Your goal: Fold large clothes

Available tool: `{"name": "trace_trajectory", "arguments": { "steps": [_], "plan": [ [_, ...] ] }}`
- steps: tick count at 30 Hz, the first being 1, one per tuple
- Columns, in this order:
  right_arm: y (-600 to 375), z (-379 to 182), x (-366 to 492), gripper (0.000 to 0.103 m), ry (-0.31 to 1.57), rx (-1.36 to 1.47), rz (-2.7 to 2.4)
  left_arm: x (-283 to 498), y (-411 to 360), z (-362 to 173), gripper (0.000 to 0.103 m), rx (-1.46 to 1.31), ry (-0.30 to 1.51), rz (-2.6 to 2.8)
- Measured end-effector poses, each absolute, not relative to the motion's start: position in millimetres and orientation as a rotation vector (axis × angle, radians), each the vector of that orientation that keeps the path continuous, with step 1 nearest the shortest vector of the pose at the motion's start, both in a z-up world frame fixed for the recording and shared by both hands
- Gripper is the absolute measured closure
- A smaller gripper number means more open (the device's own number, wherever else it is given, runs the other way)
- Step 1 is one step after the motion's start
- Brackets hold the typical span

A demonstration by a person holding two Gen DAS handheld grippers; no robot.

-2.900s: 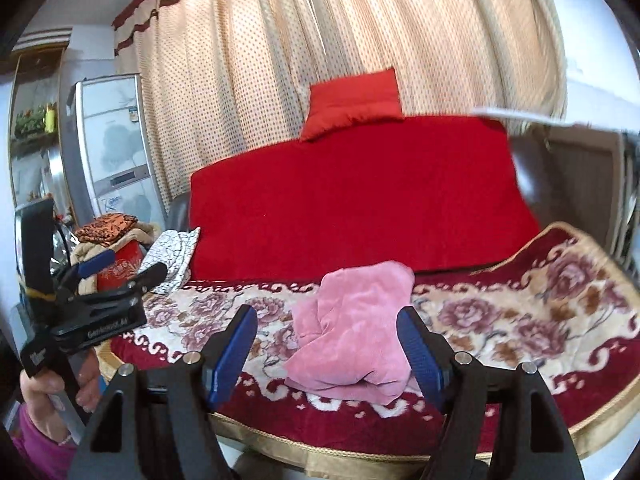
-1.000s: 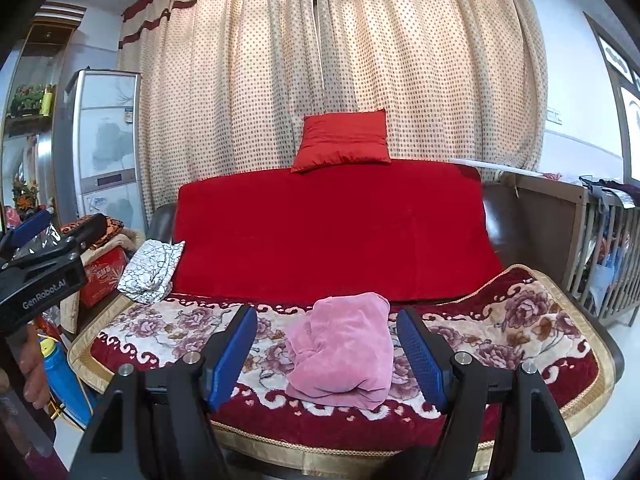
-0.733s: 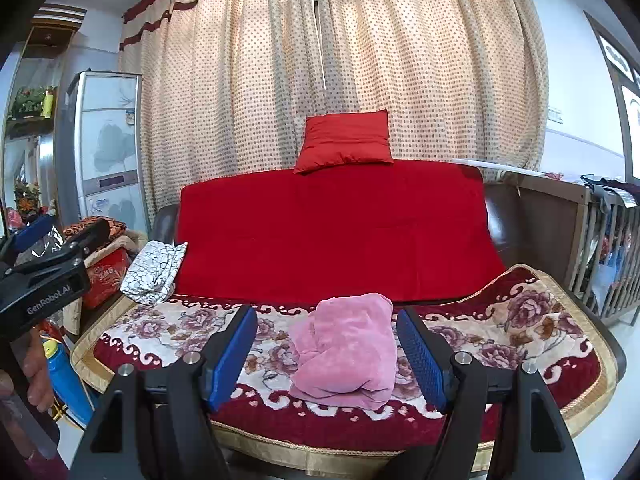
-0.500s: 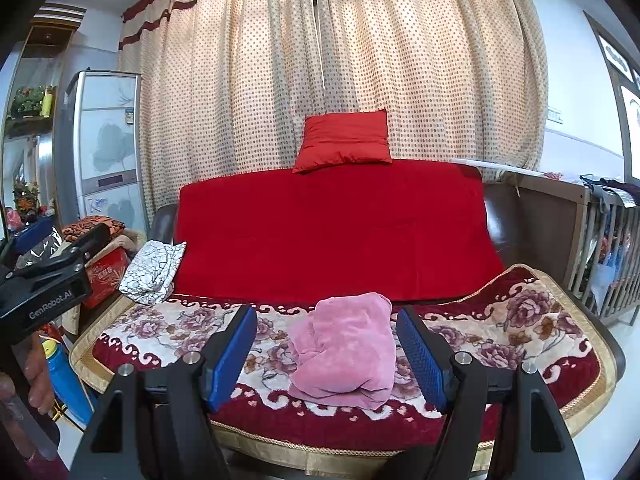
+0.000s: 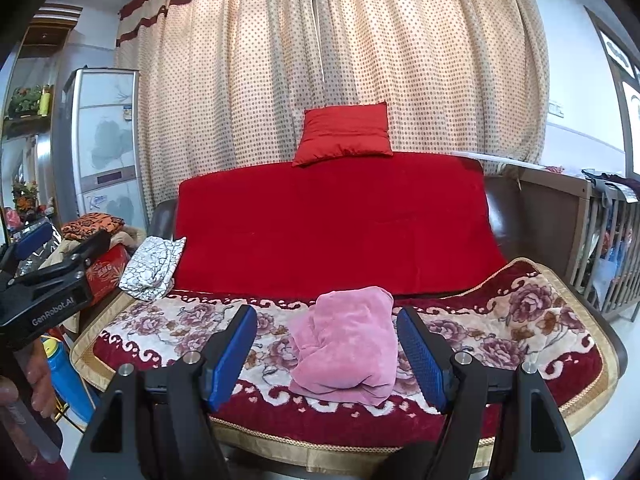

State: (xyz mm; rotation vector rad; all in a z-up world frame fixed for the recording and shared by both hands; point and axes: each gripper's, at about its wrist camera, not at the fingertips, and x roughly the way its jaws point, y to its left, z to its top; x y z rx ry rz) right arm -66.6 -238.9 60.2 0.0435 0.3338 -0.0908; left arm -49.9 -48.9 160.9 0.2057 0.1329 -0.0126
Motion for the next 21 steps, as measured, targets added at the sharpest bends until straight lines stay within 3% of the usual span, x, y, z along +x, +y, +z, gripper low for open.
{"name": "trace_trajectory", "arguments": {
  "steps": [21],
  "plan": [
    [-236.7,58.5,-58.3,0.027,0.349,0.042,-0.069,-48.9,-43.9,157.9,0.003,0.200,0.139,0.001]
  ]
}}
